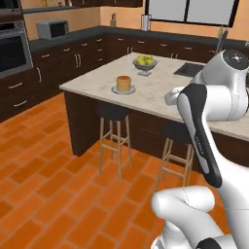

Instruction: Take the strawberry from the fridge and place it on top of the pancake, located on the dining counter.

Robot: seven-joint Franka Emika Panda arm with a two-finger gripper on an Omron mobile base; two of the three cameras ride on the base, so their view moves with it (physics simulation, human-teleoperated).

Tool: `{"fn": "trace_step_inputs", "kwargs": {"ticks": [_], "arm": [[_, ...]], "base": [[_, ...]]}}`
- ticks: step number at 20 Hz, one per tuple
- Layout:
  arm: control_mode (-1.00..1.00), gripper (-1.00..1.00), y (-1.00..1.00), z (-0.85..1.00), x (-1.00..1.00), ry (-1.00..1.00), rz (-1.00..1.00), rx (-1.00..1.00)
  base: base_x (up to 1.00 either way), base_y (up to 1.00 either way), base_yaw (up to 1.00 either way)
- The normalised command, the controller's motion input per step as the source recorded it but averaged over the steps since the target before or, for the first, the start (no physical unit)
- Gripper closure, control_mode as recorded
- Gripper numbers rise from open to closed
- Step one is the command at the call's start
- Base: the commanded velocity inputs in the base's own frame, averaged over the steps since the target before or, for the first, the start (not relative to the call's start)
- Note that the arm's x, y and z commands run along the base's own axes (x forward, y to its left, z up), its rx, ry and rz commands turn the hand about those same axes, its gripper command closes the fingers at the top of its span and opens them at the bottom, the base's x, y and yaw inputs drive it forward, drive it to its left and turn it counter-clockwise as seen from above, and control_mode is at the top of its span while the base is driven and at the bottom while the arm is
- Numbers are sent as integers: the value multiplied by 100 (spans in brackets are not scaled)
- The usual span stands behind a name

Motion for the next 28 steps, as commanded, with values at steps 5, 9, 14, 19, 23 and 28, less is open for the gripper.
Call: {"fn": "trace_step_inputs", "kwargs": {"ticks": [5,9,14,19,23,28], "arm": [[100,100,0,0,0,0,0,0],[100,100,0,0,0,0,0,0],[100,100,0,0,0,0,0,0],[100,100,0,0,0,0,0,0],[100,100,0,0,0,0,0,0],[100,100,0,0,0,0,0,0]], "base": [[90,100,-39],[94,100,-43],[89,100,-45],[87,100,-40],[98,76,-33],[98,38,-36]]}}
